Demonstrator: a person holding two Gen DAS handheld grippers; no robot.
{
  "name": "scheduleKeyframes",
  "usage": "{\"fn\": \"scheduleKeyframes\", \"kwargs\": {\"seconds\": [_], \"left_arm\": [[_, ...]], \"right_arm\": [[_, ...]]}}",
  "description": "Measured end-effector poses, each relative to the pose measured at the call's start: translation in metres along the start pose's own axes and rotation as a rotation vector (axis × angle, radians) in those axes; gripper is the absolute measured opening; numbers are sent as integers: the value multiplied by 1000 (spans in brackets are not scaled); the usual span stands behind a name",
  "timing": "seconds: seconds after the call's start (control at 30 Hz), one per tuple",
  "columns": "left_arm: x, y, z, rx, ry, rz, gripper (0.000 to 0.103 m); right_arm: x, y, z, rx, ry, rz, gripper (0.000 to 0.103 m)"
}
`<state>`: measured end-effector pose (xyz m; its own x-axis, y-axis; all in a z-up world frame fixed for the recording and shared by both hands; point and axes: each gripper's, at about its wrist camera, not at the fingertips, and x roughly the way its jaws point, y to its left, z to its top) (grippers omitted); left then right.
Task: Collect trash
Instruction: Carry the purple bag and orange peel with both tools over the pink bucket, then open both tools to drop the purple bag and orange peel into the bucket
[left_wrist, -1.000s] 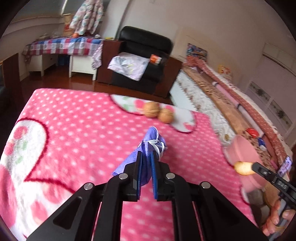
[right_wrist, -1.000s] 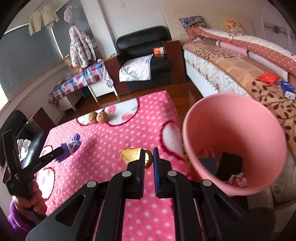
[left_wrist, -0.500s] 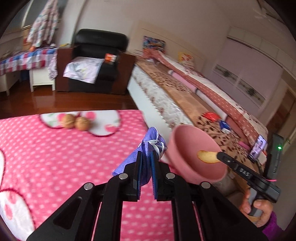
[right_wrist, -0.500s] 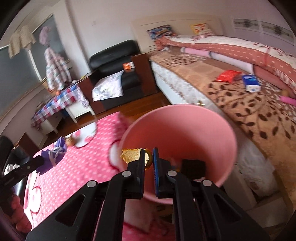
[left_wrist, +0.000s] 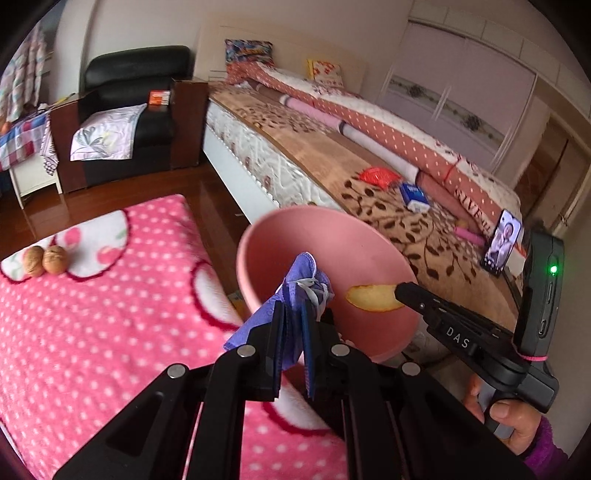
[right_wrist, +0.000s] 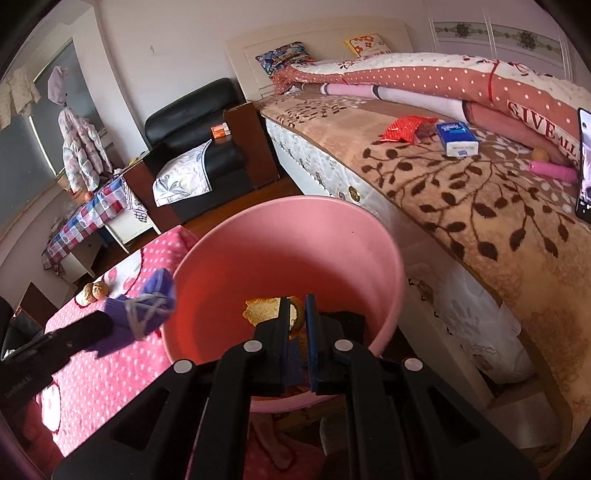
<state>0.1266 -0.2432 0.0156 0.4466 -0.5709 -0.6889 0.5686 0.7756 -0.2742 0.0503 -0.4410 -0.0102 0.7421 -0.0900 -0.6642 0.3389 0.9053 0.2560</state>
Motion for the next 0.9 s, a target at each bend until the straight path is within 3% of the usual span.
{"fn": "scheduleKeyframes", "kwargs": {"seconds": [0.3, 0.47, 0.9], "left_arm": [[16, -17, -5, 28, 39, -8, 12], [12, -22, -6, 32, 32, -21, 34], [-8, -20, -10, 47, -20, 12, 54]], "right_arm": [[-1, -8, -1, 19, 1, 6, 9], [-1, -10, -2, 27, 5, 15, 9], [-6, -4, -3, 42, 7, 66, 12]]}}
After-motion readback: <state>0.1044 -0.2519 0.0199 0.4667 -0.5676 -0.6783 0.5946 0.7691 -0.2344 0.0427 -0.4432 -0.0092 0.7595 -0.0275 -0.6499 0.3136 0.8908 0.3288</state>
